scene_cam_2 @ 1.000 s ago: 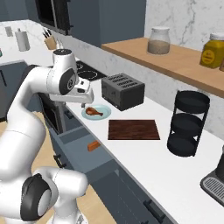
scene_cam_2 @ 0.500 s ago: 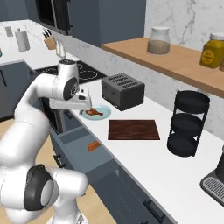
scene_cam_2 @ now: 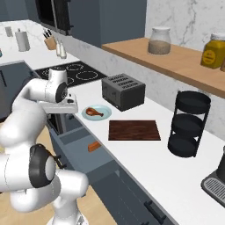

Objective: Pick up the knife from the drawer and place it on the cutting board. Then place the meat from the plate to the cutting board.

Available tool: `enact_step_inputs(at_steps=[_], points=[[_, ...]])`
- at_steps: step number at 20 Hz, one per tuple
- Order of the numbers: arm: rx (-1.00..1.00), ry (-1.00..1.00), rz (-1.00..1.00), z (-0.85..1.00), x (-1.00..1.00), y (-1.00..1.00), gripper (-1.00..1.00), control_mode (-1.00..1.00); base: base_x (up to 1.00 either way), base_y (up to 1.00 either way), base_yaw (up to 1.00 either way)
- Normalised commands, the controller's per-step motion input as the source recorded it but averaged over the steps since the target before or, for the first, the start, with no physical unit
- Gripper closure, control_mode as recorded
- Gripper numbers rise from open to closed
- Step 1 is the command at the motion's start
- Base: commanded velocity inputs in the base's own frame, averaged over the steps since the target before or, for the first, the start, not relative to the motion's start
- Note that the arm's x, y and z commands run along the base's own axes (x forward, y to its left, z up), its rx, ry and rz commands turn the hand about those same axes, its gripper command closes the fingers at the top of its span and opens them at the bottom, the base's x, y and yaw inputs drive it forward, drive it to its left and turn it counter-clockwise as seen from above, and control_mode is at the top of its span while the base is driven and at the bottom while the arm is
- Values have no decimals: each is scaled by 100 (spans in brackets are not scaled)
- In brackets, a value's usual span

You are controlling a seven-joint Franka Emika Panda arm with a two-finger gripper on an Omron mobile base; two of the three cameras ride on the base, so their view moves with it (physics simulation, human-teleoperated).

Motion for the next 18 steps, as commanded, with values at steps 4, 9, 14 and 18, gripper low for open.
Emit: enact_step_inputs(at_steps=[4, 9, 14, 18], points=[[0, 0, 2, -50, 36, 35, -100, -100, 0, 0, 0], [0, 0, 0, -40, 30, 8, -100, -100, 0, 0, 0], [-7, 0, 0, -81, 16, 8, -100, -100, 0, 0, 0], [-12, -2, 0, -81, 5, 0, -100, -100, 0, 0, 0]])
